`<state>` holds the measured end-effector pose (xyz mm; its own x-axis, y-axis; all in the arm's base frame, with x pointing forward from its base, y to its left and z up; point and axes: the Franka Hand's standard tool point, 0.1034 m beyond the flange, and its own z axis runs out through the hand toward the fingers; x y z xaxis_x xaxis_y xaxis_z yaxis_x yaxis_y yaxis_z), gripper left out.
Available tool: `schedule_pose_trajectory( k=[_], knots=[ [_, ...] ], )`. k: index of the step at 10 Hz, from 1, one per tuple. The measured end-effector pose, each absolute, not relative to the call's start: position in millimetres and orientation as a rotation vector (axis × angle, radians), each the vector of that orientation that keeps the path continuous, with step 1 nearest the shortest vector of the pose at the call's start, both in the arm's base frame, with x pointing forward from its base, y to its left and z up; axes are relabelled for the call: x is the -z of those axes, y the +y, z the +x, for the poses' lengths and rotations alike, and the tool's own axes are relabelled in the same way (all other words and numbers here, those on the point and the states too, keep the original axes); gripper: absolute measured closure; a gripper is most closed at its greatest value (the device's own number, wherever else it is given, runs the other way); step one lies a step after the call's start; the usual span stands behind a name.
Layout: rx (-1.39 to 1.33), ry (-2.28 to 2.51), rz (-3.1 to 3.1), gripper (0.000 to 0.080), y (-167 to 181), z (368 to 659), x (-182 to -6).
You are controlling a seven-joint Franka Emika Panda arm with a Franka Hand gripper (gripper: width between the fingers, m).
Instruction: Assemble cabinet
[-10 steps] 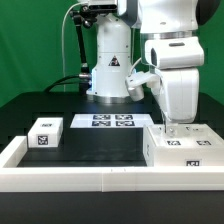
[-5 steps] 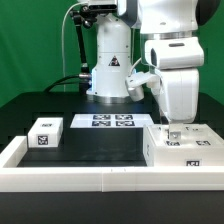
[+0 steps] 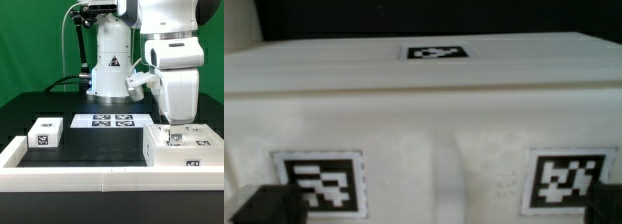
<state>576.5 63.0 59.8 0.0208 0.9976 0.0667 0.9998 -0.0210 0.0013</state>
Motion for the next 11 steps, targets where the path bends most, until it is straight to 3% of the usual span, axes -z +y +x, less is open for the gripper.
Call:
schedule_pose_trajectory(
  k=[5,11],
  knots=[
    [0.058,-2.041,-2.381,0.0003,63.3,537.5,-99.9],
    [0.086,-1.732,-2.602,0.0003,62.8,538.9,-94.0]
  ],
)
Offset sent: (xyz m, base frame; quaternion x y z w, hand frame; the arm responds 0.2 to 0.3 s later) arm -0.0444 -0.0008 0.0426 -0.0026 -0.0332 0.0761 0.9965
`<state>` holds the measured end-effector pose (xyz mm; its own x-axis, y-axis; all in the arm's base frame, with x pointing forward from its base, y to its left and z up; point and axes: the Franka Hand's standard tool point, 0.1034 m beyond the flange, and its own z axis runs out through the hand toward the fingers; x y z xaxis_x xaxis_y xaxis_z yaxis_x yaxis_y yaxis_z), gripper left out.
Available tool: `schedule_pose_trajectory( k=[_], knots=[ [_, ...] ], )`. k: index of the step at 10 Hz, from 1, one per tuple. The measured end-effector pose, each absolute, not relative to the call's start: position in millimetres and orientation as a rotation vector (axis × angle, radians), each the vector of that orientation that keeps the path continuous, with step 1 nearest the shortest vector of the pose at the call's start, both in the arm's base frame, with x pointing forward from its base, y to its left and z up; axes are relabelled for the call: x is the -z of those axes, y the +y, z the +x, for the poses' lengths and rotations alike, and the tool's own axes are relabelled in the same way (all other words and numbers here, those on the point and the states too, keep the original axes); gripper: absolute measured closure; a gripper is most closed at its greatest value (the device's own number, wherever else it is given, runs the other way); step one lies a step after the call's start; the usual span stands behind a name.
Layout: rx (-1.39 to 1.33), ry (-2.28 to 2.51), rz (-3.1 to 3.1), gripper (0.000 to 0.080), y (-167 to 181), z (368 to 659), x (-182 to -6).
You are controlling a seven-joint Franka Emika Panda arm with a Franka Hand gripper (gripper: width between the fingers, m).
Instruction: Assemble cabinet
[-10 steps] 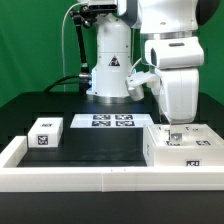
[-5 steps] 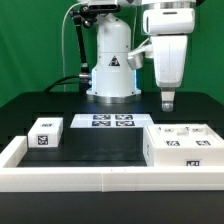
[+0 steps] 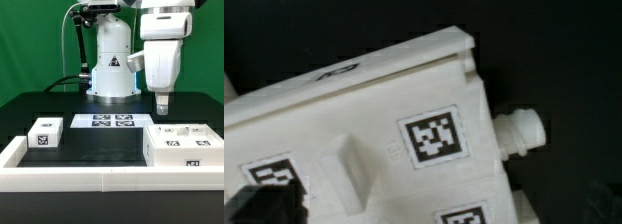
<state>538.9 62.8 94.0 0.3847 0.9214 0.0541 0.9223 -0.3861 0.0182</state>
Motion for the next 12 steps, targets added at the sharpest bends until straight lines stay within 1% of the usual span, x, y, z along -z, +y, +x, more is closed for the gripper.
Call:
schedule_pose_trajectory(
  k=[1,2,5,9,10,12],
  knots=[
    [0.15,-1.547,-2.715,0.0003,60.8,536.0,-91.4],
    [0.164,-1.365,-2.804,0.0003,60.2,530.2,-91.2],
    [0.171,-0.867,-2.968,0.0003,70.6,525.8,-90.0],
    [0.16,-0.562,-3.008,0.0003,74.0,524.9,-88.9],
    [0.154,-0.449,-3.019,0.0003,75.6,524.6,-88.8],
    [0.125,-0.1,-3.042,0.0003,87.1,513.3,-84.5]
  ],
)
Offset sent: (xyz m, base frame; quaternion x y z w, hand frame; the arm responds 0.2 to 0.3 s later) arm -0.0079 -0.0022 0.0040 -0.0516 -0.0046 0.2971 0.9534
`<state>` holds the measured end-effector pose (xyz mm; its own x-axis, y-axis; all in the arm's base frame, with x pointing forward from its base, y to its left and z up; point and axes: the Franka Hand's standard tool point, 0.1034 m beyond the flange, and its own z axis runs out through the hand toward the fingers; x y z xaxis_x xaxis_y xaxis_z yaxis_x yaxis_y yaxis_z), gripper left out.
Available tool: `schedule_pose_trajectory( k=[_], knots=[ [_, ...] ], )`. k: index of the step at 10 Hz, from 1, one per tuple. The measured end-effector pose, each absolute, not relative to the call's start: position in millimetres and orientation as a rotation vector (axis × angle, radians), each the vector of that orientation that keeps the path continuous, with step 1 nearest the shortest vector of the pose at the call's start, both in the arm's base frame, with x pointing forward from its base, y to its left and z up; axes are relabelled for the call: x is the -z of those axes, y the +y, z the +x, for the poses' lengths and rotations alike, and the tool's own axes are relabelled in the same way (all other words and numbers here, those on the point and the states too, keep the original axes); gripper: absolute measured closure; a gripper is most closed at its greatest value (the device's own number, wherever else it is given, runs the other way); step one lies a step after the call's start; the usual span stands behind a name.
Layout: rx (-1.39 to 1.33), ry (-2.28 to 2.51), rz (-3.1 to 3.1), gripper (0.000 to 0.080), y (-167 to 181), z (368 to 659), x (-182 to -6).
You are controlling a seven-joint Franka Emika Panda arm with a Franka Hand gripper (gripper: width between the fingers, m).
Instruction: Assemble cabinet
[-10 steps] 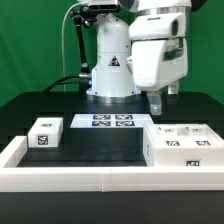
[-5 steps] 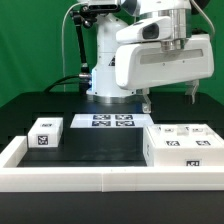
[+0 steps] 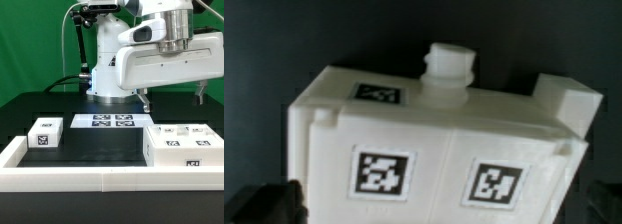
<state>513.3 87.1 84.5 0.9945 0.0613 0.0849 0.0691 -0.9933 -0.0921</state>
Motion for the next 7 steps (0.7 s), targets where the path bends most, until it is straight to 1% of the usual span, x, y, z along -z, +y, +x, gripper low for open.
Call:
schedule_pose_trajectory(
  k=[2,4,5,7],
  knots=[
    [0.081,0.21,-3.055,0.0003,98.1,499.1,-74.9],
    [0.088,0.291,-3.056,0.0003,97.5,493.8,-67.9],
    [0.079,0.402,-3.029,0.0003,100.5,494.3,-68.8],
    [0.079,0.389,-3.029,0.0003,101.2,494.3,-68.7]
  ],
)
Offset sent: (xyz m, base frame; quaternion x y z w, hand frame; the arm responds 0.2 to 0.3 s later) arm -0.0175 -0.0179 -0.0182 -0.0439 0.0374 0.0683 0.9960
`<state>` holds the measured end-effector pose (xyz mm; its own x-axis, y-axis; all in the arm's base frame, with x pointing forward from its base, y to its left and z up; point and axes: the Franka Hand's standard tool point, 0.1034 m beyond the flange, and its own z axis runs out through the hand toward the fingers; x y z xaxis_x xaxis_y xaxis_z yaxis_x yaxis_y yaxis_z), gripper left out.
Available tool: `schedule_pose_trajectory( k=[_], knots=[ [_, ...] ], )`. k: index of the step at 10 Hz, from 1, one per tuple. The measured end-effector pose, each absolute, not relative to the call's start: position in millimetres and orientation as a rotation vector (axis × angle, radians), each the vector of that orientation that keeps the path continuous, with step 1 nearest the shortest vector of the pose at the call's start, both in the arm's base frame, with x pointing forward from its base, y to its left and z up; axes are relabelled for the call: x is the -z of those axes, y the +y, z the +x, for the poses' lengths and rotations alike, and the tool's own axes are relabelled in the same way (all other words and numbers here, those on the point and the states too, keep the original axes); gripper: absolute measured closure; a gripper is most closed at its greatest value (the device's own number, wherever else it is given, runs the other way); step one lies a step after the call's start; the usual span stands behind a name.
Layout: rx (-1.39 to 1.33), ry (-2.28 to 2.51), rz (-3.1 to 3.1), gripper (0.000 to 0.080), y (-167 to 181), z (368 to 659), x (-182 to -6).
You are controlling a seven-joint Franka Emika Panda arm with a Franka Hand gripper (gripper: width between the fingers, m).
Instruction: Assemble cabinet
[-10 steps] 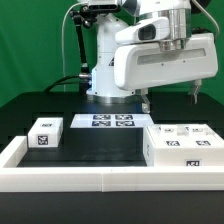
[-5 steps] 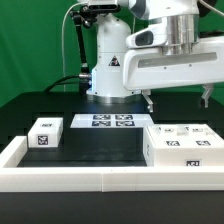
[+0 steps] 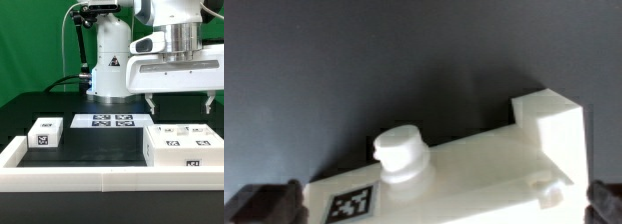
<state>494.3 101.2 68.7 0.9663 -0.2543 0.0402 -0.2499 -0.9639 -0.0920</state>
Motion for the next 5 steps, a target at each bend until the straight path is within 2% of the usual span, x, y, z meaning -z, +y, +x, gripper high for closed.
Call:
schedule_pose_trajectory(
  k=[5],
  knots=[
    [0.066,0.189,-3.09,0.0003,103.3,488.1,-55.7]
  ],
)
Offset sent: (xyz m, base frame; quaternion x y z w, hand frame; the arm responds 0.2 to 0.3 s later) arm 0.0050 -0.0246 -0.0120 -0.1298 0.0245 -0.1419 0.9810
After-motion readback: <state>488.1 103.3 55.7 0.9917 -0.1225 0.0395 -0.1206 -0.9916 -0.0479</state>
